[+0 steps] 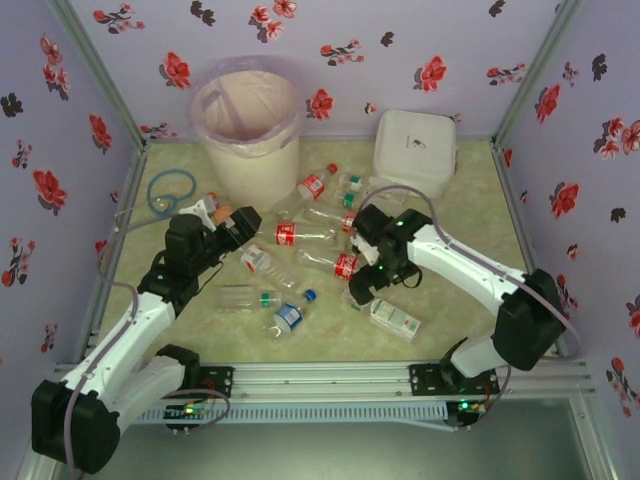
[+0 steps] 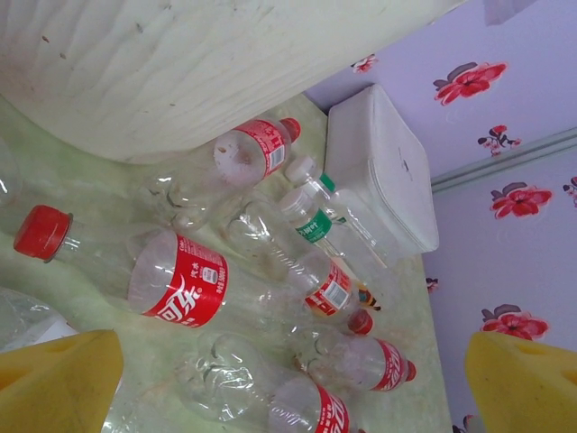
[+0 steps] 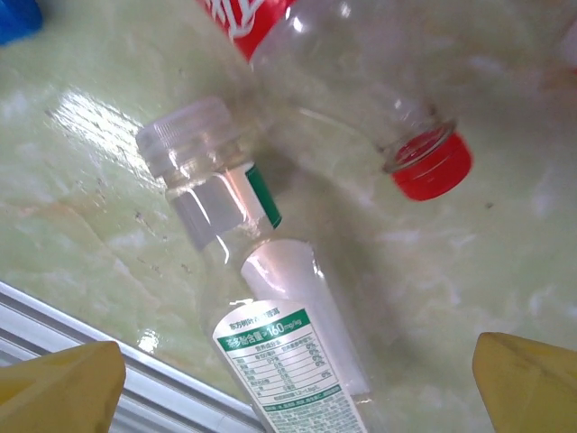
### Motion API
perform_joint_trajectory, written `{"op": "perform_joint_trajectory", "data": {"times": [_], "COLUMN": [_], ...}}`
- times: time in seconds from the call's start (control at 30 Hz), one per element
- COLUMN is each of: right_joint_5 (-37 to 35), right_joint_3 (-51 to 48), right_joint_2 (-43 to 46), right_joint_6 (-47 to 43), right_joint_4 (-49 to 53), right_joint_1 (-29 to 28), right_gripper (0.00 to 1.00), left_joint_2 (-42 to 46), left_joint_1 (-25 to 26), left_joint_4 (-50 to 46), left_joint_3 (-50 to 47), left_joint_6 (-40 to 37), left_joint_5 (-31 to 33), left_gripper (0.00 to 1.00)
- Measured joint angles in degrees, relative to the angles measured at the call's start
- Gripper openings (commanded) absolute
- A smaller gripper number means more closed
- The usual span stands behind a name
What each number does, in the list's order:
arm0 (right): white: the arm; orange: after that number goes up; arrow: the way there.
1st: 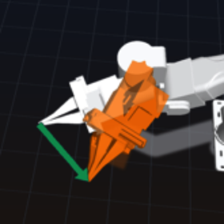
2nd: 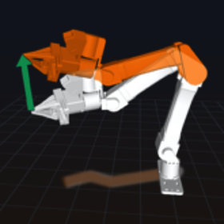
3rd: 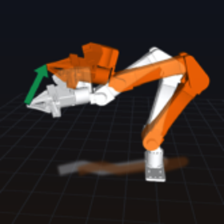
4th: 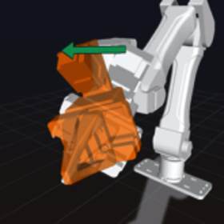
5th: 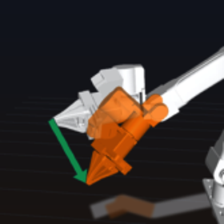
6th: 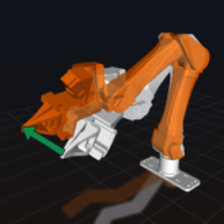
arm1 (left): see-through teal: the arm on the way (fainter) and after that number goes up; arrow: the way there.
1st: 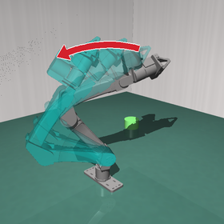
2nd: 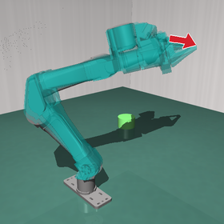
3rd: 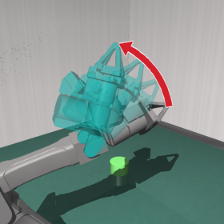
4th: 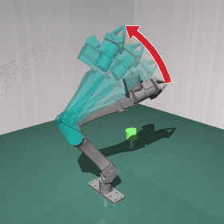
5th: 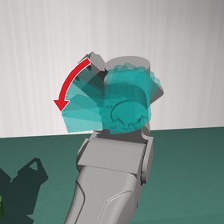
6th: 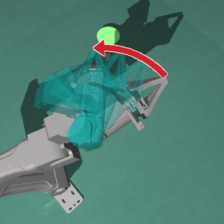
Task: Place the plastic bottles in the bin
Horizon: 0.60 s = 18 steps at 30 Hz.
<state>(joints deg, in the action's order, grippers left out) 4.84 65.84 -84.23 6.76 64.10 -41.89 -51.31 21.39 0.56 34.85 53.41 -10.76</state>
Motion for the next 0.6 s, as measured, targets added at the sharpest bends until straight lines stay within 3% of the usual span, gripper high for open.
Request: {"op": "perform_joint_trajectory", "data": {"times": [0.3,0.6], "right_joint_5": [-0.44,-0.57], "right_joint_3": [-2.64,-8.04], "right_joint_2": [-2.84,-5.42], "right_joint_6": [7.43,10.82], "right_joint_4": [2.71,0.04], "right_joint_1": [-4.57,-4.94], "right_gripper": [1.0,0.99], "left_joint_2": [2.6,3.52], "left_joint_1": [0.0,0.0], "left_joint_4": [-0.7,-1.42], "left_joint_3": [-0.11,-1.31], "left_joint_6": [-0.94,-1.49], "left_joint_5": [0.02,0.0], "left_gripper": [0.98,0.98]}}
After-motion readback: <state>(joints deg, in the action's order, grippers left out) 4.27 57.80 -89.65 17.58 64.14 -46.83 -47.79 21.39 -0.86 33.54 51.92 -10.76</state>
